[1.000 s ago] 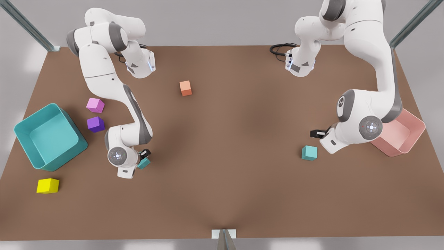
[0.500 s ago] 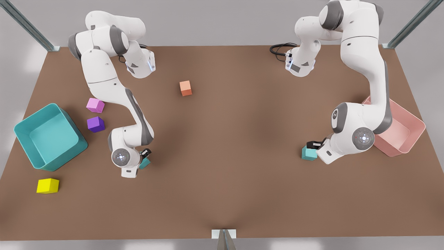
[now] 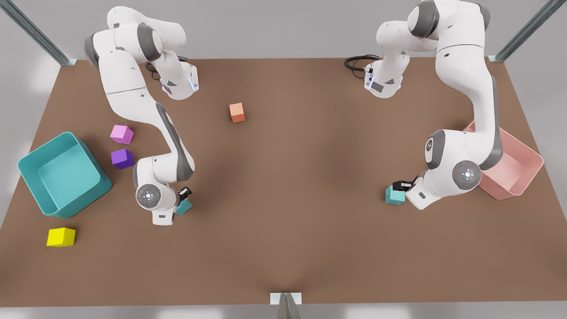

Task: Stack the two blue cubes on top of each other

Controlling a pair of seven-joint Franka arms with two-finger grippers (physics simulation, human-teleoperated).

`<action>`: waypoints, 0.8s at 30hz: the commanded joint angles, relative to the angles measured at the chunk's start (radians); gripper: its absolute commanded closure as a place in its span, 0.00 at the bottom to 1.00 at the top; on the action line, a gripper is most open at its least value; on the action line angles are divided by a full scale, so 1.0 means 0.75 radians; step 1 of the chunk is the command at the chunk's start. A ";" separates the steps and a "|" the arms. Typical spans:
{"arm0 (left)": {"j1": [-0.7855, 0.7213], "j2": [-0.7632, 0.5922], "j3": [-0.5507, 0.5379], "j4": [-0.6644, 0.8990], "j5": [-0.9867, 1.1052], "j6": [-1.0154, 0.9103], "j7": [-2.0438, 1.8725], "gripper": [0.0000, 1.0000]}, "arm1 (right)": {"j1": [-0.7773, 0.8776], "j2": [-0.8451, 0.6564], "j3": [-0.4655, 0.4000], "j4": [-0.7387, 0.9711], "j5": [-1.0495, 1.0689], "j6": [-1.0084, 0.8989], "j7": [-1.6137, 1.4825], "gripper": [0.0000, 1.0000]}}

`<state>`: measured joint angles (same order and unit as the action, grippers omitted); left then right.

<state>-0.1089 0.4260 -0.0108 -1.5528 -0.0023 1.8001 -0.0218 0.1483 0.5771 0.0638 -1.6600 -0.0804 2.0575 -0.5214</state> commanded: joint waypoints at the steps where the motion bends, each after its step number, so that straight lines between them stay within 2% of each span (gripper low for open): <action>1: 0.000 0.001 0.000 0.001 0.001 0.001 -0.006 0.00 | 0.009 -0.119 0.076 0.004 0.001 -0.313 0.002 0.79; 2: -0.002 -0.001 0.000 0.001 0.001 0.003 -0.006 0.00 | 0.013 -0.178 0.177 0.041 0.068 -0.401 0.022 0.79; 4: 0.000 -0.001 0.000 0.001 0.001 0.003 -0.006 0.00 | 0.113 -0.172 0.338 0.244 0.072 -0.471 0.116 0.79; 7: 0.002 0.007 0.000 -0.001 0.005 0.003 -0.006 0.00 | 0.444 -0.031 0.361 0.532 0.056 -0.447 0.278 0.79; 9: 0.027 0.017 0.006 -0.001 0.005 0.009 -0.006 0.00 | 0.612 0.120 0.349 0.735 0.001 -0.440 0.409 0.79; 15: 0.049 0.207 0.004 0.001 -0.003 0.181 -0.004 0.00 | 0.739 0.415 0.320 0.743 -0.165 -0.066 0.689 0.79; 17: 0.051 0.232 0.004 -0.016 0.001 0.230 0.000 0.00 | 0.776 0.511 0.310 0.796 -0.183 -0.025 0.760 0.79; 18: 0.049 0.217 -0.004 -0.065 0.005 0.251 0.004 0.00 | 0.802 0.554 0.301 0.810 -0.212 0.036 0.808 0.79; 20: 0.039 0.181 -0.004 -0.269 0.007 0.496 0.007 0.00 | 0.866 0.591 0.255 0.818 -0.214 0.100 0.857 0.79; 24: 0.055 0.195 -0.004 -0.300 0.081 0.555 0.011 0.00 | 0.888 0.644 0.234 0.821 -0.214 0.181 0.892 0.79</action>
<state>-0.0696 0.5716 -0.0137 -1.7732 0.0192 2.0962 -0.0193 0.8123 1.0556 0.2422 -1.0454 -0.2015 2.0971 -0.2042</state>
